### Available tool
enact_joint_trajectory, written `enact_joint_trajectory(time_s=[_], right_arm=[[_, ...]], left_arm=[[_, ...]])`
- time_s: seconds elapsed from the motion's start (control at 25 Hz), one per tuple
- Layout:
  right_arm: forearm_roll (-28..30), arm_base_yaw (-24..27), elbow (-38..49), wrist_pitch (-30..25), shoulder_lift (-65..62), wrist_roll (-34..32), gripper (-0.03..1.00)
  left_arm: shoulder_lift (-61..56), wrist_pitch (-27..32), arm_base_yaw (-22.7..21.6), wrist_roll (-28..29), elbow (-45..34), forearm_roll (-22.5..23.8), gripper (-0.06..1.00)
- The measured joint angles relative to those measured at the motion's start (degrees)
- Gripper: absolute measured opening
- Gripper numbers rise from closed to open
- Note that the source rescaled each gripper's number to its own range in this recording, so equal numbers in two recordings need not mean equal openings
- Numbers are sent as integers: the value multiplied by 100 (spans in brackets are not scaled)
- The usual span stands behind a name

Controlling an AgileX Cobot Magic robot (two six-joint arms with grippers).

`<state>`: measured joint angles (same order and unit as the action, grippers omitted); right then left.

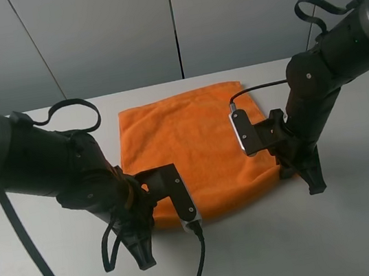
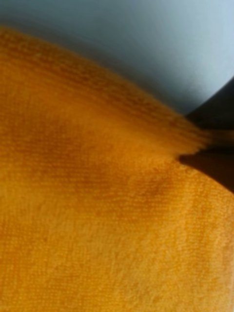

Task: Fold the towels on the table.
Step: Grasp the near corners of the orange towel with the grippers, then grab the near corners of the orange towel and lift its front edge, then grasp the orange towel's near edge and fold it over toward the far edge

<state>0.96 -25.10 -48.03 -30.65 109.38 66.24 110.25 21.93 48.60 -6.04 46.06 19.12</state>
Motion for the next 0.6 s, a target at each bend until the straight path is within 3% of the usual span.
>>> enact_joint_trajectory(time_s=[0.32,0.6], right_arm=[[-27,0,0,-44,-11,-77,0],[-323,0,21,-101,-393,-171,0]], left_arm=[[3,22,0,-10,5,118,1],[-49,350,5,-10,13,992,0]])
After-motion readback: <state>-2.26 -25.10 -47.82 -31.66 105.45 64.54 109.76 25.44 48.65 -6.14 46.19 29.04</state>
